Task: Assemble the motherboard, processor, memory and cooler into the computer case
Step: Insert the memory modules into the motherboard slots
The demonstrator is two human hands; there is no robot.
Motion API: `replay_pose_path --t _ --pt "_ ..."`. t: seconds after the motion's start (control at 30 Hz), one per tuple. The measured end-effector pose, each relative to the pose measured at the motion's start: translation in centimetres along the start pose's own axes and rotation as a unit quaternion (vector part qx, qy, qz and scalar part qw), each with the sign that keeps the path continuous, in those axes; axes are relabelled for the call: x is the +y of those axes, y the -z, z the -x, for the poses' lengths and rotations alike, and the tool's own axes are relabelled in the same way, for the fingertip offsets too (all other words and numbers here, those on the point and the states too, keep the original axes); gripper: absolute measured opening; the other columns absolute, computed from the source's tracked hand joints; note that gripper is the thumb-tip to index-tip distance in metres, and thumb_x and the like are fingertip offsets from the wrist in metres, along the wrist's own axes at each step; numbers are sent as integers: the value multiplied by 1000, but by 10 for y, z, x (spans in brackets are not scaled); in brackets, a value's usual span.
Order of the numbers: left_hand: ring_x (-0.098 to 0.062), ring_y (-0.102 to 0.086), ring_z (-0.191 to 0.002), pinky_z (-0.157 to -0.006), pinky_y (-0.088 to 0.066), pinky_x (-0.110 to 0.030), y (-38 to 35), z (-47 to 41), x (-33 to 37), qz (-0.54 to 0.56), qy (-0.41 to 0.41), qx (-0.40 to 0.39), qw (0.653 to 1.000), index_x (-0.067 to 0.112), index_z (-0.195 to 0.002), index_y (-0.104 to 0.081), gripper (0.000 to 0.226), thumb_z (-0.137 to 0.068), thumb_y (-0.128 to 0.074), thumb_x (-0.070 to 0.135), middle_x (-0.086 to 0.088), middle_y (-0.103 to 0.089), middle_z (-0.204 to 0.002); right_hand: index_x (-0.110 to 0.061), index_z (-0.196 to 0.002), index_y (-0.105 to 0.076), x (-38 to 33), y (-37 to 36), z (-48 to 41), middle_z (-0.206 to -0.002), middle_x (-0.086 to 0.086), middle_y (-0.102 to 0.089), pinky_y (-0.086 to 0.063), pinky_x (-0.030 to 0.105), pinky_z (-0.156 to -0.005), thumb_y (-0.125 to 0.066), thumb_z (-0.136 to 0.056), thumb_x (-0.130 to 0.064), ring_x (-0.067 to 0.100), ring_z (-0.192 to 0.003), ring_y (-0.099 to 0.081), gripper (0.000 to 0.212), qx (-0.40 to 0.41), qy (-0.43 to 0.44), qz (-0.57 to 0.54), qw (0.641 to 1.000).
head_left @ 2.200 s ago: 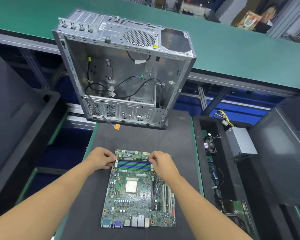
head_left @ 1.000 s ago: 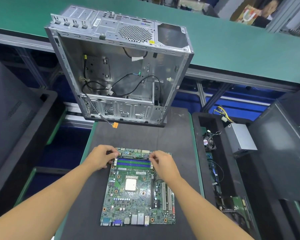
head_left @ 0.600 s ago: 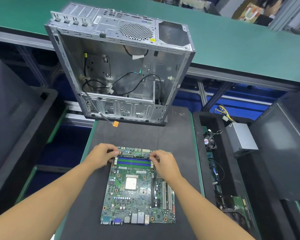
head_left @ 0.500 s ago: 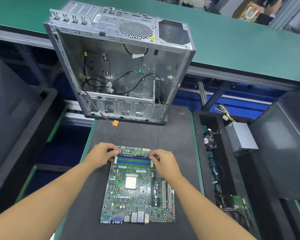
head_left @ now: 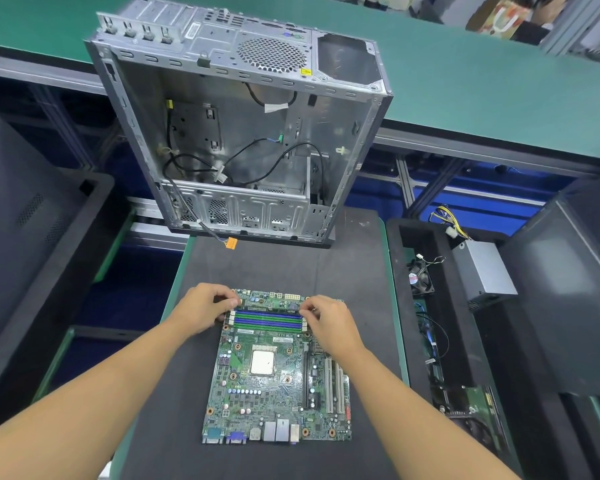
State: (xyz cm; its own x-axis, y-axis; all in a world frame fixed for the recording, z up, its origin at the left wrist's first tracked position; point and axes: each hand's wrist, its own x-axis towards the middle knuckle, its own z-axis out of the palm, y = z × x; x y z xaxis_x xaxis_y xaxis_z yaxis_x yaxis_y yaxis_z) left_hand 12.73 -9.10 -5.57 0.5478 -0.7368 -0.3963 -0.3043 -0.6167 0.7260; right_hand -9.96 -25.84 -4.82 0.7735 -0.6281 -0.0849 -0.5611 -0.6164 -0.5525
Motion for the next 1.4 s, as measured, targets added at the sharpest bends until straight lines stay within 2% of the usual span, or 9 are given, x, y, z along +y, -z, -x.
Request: replay_pose_path --t 0.07,0.17,0.4,0.57,0.73,0.93,1.1,1.27,1.4 --pt "-7 -65 -61 -56 -56 -25 -1 0 -1 -1 -5 0 1000 41 -72 -72 19 -88 -70 32 20 -69 -74 -17 -97 -75 0 0 0 -100 -8 -73 -41 6 -71 -65 -98 -20 2 -80 -58 10 2 -5 -5 1000" --pt "-6 -65 -60 -56 -56 -25 -1 1 -2 -6 -10 6 1000 43 -73 -71 19 -89 -69 33 19 -69 -74 -17 -97 -75 -1 -1 1 -99 -7 -73 -49 19 -78 -66 -97 -21 6 -83 -63 10 4 -5 -8 1000" --pt "-4 -65 -61 -67 -59 -36 -5 3 -3 -27 -20 24 999 44 -74 -68 19 -90 -67 34 26 -67 -74 -19 -94 -75 1 -3 1 -98 -10 -73 -47 16 -76 -66 -97 -22 4 -81 -62 9 3 -17 -15 1000" --pt "-9 -65 -77 -75 -57 -39 -8 7 -4 -51 -29 33 998 42 -78 -66 15 -92 -62 39 21 -68 -84 -22 -92 -75 1 -3 2 -95 -12 -72 -52 21 -76 -66 -96 -23 6 -81 -64 10 7 -26 -19 999" --pt "6 -59 -73 -71 -55 -35 0 8 -4 -55 -77 9 995 42 -77 -67 15 -88 -69 32 26 -65 -89 -20 -94 -75 1 -3 3 -95 -9 -73 -53 23 -78 -67 -96 -23 8 -82 -65 9 13 -18 -22 999" --pt "4 -55 -69 -62 -45 -24 0 11 4 -134 -123 32 983 40 -83 -67 12 -91 -66 31 20 -61 -83 -18 -97 -76 -1 1 3 -96 -7 -74 -53 23 -81 -67 -96 -21 8 -85 -66 10 10 3 -7 1000" --pt "-1 -59 -74 -69 -53 -32 3 11 3 -168 -132 23 977 33 -87 -70 7 -91 -65 30 16 -61 -85 -16 -99 -75 -3 1 1 -99 -6 -73 -53 25 -82 -64 -98 -21 8 -87 -64 11 0 9 14 1000" --pt "-2 -60 -74 -72 -55 -30 0 10 6 -197 -138 37 970 28 -88 -73 7 -90 -65 27 15 -62 -85 -15 -103 -73 -6 3 -3 -105 -4 -73 -52 29 -86 -61 -100 -22 14 -95 -65 15 -21 -2 30 999" --pt "-4 -59 -73 -67 -51 -28 -2 13 7 -220 -138 62 964 28 -85 -71 7 -89 -66 28 14 -61 -84 -12 -101 -72 -6 4 -5 -105 -2 -73 -53 34 -85 -59 -101 -21 16 -95 -66 15 -35 0 36 999"
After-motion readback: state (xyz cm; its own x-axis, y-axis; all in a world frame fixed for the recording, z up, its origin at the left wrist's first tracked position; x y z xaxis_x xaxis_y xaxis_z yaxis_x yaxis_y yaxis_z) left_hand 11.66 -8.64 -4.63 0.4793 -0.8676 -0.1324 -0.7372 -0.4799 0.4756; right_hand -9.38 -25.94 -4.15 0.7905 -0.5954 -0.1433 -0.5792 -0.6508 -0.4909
